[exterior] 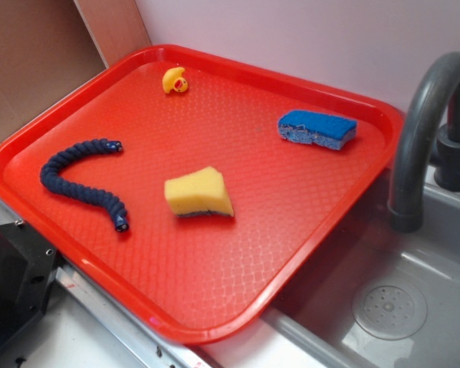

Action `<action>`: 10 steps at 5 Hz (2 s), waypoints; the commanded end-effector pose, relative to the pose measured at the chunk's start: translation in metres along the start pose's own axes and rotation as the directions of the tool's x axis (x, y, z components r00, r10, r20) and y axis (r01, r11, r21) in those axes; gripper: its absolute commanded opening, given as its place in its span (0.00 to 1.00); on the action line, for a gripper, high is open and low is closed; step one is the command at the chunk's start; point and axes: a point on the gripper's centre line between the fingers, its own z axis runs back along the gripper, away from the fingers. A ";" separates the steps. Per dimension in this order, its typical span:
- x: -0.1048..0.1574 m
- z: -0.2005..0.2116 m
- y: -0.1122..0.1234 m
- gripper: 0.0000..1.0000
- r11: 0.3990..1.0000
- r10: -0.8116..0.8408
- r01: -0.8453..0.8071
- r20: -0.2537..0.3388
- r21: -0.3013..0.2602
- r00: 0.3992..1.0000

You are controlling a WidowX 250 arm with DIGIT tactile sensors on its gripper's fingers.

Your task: Grab the green sponge.

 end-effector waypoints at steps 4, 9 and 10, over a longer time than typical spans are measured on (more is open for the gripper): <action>0.039 -0.039 -0.048 1.00 0.914 -0.399 0.402 0.056 -0.052 0.915; 0.064 -0.170 -0.062 1.00 0.875 -0.481 0.464 -0.142 -0.138 0.865; 0.062 -0.187 -0.068 1.00 0.845 -0.533 0.511 -0.188 -0.155 0.825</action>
